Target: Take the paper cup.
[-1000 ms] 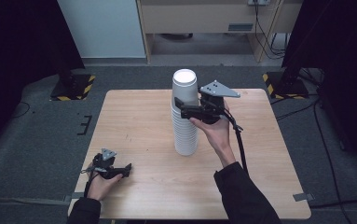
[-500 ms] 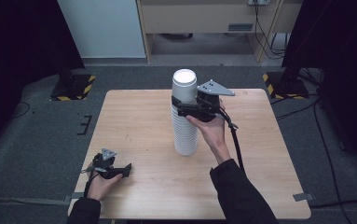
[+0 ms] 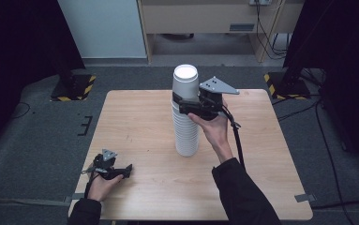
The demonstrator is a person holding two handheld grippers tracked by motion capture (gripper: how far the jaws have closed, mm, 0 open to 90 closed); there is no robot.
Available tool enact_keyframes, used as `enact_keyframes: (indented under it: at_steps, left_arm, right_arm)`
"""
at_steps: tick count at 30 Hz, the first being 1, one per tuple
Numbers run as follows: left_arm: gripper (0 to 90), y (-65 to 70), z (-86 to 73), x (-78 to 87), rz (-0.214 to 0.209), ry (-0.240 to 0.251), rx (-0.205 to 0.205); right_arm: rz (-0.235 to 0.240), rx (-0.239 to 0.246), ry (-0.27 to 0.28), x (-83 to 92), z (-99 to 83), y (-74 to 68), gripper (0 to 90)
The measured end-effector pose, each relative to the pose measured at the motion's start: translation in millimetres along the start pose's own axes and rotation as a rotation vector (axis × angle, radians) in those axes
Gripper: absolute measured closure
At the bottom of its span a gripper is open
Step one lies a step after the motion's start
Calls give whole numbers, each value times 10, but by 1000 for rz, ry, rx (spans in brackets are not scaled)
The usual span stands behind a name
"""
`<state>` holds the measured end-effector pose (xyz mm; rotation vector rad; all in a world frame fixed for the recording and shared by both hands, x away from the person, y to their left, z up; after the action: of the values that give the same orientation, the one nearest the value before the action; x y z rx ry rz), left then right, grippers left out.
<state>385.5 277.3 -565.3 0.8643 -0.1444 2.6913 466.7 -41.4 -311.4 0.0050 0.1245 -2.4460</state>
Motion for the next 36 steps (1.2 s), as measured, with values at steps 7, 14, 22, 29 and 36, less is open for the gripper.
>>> enact_keyframes:
  at_steps: [7, 14, 22, 29, 36]
  left_arm:
    - [5, 0, 0, 0, 0, 0, 0]
    - [5, 0, 0, 0, 0, 0, 0]
    - [5, 0, 0, 0, 0, 0, 0]
    - [5, 0, 0, 0, 0, -1, 0]
    - [5, 0, 0, 0, 0, 0, -1]
  right_arm:
    - [-2, -6, 29, 17, 146, 1, 142]
    - [-5, -20, 72, 50, 293, 29, 143]
    - [6, -31, 116, 117, 473, 13, 143]
    - [7, -29, 147, 195, 606, 9, 143]
    - [-13, -45, 171, 332, 699, 100, 142]
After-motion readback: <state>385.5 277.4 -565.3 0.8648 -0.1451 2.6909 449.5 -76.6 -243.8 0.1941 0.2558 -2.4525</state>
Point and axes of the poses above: each handheld gripper's, and its own axes: x roughly backward along the jaws, z roughly out of its top, y roughly to its right, the point moved 4 cm from there along -x, roughly forward along the jaws, and after that the axes turned 10 degrees about y, right-handed, at the moved point
